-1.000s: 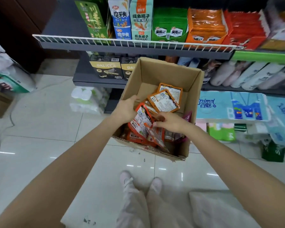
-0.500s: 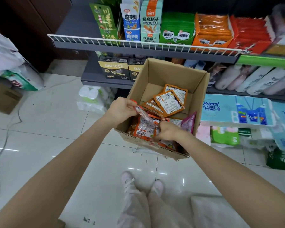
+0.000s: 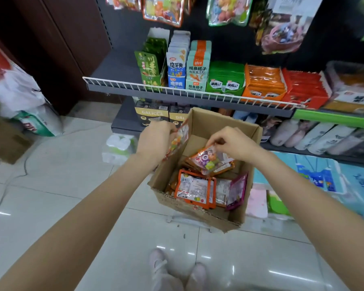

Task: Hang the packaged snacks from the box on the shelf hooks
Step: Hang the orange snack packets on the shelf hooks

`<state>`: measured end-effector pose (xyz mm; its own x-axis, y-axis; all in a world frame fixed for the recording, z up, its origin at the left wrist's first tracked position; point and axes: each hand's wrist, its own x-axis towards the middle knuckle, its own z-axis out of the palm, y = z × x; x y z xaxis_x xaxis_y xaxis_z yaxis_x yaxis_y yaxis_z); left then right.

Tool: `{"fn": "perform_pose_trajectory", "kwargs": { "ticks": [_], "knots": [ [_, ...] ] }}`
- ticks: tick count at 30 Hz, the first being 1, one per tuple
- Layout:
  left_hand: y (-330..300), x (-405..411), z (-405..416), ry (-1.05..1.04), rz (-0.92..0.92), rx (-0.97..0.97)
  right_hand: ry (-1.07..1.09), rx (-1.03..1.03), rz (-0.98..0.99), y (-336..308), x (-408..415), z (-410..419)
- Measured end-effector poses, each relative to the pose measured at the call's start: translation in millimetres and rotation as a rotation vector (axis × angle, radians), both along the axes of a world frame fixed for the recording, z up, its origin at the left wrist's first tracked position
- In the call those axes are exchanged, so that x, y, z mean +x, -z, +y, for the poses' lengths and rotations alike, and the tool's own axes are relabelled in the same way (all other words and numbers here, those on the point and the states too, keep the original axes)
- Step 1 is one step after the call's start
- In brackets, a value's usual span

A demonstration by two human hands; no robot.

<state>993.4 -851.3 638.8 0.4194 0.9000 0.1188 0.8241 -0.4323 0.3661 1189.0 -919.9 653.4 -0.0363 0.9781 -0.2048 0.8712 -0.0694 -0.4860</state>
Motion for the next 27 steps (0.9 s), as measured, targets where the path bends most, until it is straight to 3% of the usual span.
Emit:
{"fn": "perform_pose_trajectory", "kwargs": {
  "ticks": [6,13,23,27],
  "knots": [
    [-47,4,20,0.106,-0.177,-0.023,0.121,0.361,0.126,-49,-25,39],
    [-101,-19,74,0.147,-0.223,0.019,0.24,0.581,0.184,-84,-58,95],
    [-145,-59,208,0.199,-0.152,0.031,0.308,0.709,0.154,-120,-96,218],
    [-152,-77,253,0.183,-0.271,0.037,0.409,0.563,0.357,-118,-85,249]
  ]
}}
